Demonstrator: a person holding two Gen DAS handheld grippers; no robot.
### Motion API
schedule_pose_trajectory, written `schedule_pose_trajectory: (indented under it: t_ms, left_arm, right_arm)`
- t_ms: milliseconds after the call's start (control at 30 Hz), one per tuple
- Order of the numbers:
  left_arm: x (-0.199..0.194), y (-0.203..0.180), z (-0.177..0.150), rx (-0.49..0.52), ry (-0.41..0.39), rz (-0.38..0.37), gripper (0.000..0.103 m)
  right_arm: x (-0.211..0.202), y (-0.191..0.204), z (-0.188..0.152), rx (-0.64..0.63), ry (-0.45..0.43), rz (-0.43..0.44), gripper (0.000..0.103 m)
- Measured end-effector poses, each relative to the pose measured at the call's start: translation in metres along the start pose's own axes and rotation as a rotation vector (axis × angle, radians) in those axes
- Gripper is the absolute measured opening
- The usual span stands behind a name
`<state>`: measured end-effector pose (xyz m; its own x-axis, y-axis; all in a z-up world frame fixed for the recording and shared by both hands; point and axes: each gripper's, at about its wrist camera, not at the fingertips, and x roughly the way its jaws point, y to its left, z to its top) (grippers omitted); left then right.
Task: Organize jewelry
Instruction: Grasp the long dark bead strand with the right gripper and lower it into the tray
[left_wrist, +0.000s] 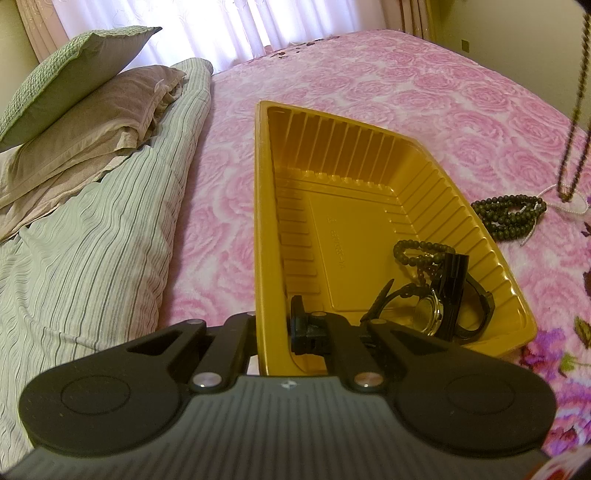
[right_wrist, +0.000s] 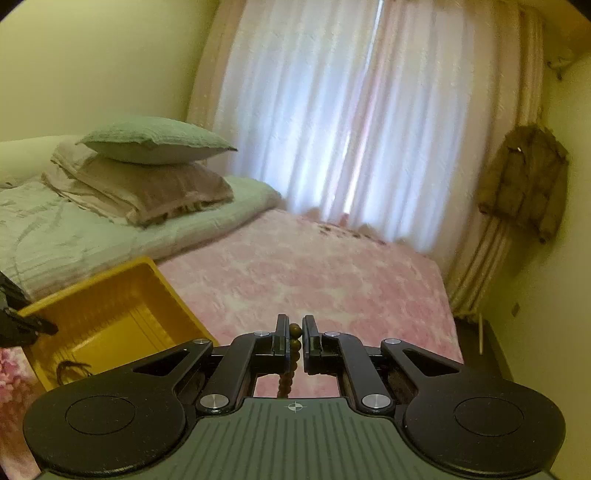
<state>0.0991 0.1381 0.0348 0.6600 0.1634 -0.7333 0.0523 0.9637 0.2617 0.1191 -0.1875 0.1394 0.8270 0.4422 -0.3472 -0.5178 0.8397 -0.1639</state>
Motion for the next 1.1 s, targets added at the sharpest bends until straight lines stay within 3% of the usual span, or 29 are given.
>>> schedule_pose_trajectory:
  t_ms: [600,1100]
  left_arm:
    - [0.0,0.0,0.001,-0.001,-0.002,-0.003,0.003]
    - [0.003,0.002,0.002,-0.009,-0.008,-0.01,0.003]
  right_arm:
    - [0.064,0.067,0.06,-0.126,-0.044,0.208,0.006]
    - [0.135,0.108,0.039,-0.179,0.128,0.333,0.006]
